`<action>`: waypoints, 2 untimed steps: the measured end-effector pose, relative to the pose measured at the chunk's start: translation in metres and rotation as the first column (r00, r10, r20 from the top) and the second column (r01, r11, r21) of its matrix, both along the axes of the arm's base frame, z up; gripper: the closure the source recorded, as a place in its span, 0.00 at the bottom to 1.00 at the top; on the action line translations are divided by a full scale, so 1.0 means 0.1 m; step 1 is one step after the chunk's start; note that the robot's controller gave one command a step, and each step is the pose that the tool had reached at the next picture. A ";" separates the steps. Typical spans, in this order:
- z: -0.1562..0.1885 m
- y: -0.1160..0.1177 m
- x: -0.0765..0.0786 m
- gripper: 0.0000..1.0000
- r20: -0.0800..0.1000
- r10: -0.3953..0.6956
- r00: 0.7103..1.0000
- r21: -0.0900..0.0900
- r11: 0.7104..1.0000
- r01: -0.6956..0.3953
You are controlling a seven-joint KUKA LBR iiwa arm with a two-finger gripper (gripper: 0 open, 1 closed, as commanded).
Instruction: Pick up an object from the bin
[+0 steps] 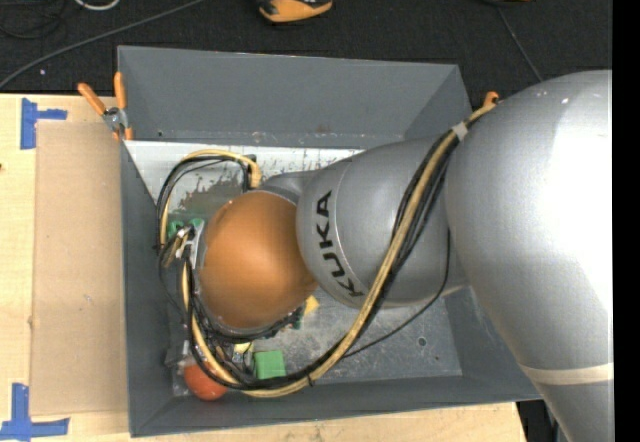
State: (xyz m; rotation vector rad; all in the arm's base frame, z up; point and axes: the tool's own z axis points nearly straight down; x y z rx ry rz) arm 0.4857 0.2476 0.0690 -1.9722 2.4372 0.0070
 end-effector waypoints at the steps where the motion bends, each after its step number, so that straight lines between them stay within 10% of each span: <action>1: 0.00 0.00 0.00 1.00 0.000 -0.001 1.000 0.000 1.000 0.001; 2: 0.04 0.00 0.00 1.00 -0.001 -0.004 1.000 0.001 1.000 0.004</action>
Offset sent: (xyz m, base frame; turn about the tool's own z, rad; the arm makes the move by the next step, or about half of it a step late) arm 0.0001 0.0000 0.0109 0.0006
